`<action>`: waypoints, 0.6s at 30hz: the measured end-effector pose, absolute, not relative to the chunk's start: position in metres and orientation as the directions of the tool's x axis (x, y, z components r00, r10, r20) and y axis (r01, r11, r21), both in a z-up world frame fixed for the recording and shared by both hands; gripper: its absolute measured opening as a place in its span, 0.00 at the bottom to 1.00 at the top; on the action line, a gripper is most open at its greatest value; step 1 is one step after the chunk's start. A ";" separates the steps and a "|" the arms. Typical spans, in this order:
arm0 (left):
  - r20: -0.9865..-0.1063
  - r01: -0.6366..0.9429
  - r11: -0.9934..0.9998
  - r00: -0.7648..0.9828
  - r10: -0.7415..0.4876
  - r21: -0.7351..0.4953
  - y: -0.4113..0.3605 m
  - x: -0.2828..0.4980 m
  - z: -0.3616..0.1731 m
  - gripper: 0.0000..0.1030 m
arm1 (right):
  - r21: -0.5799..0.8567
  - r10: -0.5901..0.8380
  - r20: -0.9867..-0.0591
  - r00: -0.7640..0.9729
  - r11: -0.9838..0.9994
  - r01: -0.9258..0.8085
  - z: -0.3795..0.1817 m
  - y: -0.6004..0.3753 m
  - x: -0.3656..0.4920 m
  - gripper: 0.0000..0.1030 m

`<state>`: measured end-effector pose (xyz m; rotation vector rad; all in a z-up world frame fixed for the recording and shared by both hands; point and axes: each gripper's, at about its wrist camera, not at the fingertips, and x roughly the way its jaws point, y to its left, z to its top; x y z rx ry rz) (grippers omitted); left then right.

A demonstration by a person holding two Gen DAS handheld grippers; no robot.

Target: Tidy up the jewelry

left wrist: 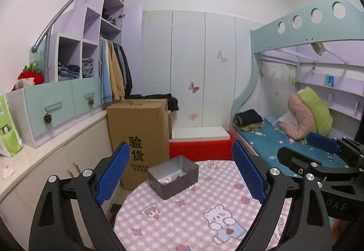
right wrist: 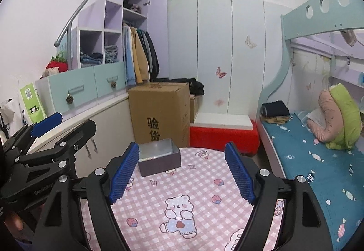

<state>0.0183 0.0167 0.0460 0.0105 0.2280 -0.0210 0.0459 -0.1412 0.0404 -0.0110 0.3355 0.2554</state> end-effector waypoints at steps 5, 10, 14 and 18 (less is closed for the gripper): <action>-0.227 0.039 0.999 0.973 -0.044 -0.024 0.019 0.012 0.049 0.86 | -0.002 0.214 -0.287 0.934 0.975 -0.224 0.044 -0.142 0.031 0.74; -0.224 0.035 0.999 0.974 -0.037 -0.012 0.015 0.008 0.049 0.87 | -0.023 0.192 -0.267 0.944 0.978 -0.205 0.044 -0.140 0.023 0.74; -0.223 0.039 0.999 0.974 -0.040 -0.008 0.017 0.008 0.049 0.88 | -0.029 0.180 -0.252 0.951 0.981 -0.193 0.044 -0.140 0.018 0.74; -0.219 0.036 0.999 0.975 -0.037 -0.008 0.016 0.007 0.048 0.88 | -0.049 0.153 -0.228 0.962 0.984 -0.168 0.044 -0.139 0.012 0.74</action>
